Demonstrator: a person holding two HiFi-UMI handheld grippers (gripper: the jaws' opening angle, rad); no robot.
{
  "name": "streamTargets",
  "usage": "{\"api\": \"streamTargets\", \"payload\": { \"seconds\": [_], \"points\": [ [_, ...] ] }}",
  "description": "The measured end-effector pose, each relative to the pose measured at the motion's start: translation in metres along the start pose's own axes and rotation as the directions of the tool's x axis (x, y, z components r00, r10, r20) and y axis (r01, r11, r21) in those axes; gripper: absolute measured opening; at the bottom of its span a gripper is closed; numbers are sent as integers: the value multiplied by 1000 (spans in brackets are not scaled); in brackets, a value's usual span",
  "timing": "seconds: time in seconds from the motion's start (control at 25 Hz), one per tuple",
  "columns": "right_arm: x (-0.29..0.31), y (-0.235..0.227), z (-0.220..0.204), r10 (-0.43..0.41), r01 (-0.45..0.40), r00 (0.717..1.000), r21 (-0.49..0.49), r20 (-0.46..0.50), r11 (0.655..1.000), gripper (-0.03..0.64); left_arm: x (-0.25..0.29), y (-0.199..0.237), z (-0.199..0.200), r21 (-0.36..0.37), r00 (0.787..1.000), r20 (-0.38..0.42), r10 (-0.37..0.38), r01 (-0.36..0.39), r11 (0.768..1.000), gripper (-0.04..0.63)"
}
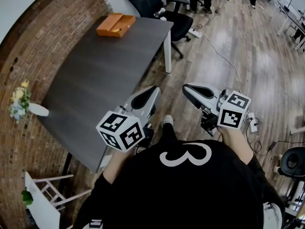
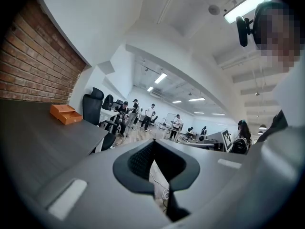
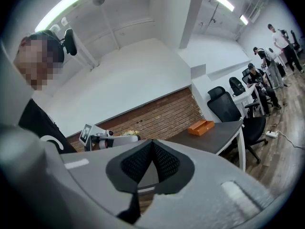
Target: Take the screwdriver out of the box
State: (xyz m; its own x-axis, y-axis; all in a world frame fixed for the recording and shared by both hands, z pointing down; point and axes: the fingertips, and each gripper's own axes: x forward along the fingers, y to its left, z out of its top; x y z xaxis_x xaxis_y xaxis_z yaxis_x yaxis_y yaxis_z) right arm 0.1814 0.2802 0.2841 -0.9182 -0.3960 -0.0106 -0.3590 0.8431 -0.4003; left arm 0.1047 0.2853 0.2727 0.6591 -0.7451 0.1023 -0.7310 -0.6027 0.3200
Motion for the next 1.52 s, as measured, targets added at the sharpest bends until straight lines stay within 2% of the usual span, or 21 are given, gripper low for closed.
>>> {"api": "streamTargets", "payload": {
  "seconds": [0.2, 0.44, 0.76, 1.04, 1.36, 1.52],
  "points": [
    [36, -50, 11, -27, 28, 1000, 27, -16, 999, 2, 39, 51, 14, -21, 1000, -23, -6, 6, 1000, 14],
    [97, -121, 38, -47, 49, 998, 61, -40, 997, 2, 93, 129, 51, -49, 999, -31, -3, 2, 999, 14],
    [187, -202, 81, -35, 38, 995, 33, -96, 999, 2, 149, 240, 99, -70, 999, -5, 39, -39, 997, 14],
    [237, -243, 95, -47, 50, 992, 18, -115, 999, 2, 167, 294, 116, -82, 997, 3, 71, -70, 994, 14],
    [291, -258, 95, 64, -61, 985, 25, -158, 998, 2, 158, 341, 121, -105, 982, 25, 190, -186, 977, 14],
    [319, -267, 96, 137, -133, 974, 35, -183, 991, 2, 156, 363, 124, -113, 966, 36, 256, -251, 961, 14]
  ]
}}
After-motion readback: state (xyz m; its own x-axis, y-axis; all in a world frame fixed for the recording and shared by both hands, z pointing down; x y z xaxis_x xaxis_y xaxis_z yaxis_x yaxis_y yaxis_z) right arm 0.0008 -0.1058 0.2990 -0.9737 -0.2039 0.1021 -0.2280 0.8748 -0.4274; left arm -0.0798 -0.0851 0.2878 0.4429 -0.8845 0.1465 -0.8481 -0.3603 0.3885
